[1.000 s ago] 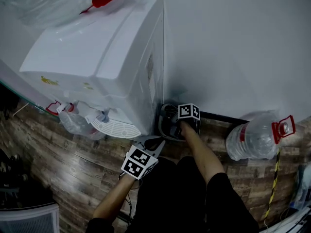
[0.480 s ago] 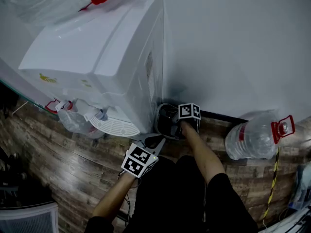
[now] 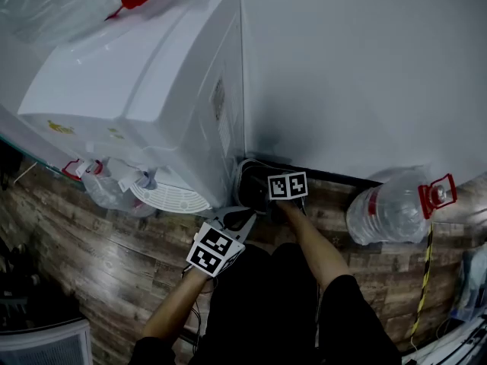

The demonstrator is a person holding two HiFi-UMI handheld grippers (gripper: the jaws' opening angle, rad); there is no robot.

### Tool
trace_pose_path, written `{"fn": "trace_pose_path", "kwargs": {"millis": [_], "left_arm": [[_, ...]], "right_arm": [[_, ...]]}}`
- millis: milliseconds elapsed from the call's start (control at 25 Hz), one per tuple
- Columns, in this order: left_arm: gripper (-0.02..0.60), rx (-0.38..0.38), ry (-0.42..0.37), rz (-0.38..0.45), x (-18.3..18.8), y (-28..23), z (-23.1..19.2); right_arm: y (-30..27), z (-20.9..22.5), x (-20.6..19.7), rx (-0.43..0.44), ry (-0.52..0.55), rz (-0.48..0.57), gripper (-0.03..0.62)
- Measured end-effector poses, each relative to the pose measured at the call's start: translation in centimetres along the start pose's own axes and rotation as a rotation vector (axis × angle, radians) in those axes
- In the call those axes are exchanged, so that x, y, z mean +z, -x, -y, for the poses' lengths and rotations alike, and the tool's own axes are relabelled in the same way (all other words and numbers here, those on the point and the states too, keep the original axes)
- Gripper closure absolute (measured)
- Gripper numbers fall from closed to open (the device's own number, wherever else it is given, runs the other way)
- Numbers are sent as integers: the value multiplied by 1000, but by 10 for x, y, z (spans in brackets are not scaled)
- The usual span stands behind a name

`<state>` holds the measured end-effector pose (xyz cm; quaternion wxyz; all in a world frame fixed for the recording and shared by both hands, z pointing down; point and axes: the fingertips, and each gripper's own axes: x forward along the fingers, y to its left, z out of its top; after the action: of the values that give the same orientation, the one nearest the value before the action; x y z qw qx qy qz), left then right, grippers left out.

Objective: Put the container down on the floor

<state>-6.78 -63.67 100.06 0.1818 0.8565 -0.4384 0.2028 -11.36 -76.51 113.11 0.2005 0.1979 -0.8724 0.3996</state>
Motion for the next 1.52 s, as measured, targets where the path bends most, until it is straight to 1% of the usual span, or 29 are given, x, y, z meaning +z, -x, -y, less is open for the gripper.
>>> {"fn": "trace_pose_path", "kwargs": {"millis": [200, 320, 400, 480, 680, 800, 920, 1000, 1280, 1400, 1520], "left_arm": [[557, -6, -9, -13, 6, 2, 3], [557, -21, -9, 2, 17, 3, 8], [557, -27, -6, 11, 25, 5, 10], [557, -26, -6, 15, 33, 10, 13], [557, -15, 19, 33, 68, 29, 26], [557, -8, 20, 42, 97, 50, 39], [557, -17, 25, 58, 132, 68, 52], [557, -12, 31, 66, 155, 78, 60], [557, 3, 54, 50, 229, 127, 77], [557, 10, 58, 57, 262, 150, 82], [557, 24, 67, 59, 292, 175, 85]], "right_arm": [[15, -1, 1, -59, 90, 28, 583], [30, -6, 6, -110, 202, 53, 583], [38, -13, 5, -138, 283, 41, 583], [47, -23, 4, -146, 323, 21, 583], [88, -52, 13, -137, 295, 23, 583], [119, -75, 24, -158, 293, 23, 583], [154, -95, 45, -204, 301, 47, 583], [174, -111, 57, -206, 300, 56, 583], [237, -179, 106, -223, 322, 72, 583], [264, -210, 127, -237, 318, 87, 583], [291, -245, 147, -248, 288, 108, 583]]}}
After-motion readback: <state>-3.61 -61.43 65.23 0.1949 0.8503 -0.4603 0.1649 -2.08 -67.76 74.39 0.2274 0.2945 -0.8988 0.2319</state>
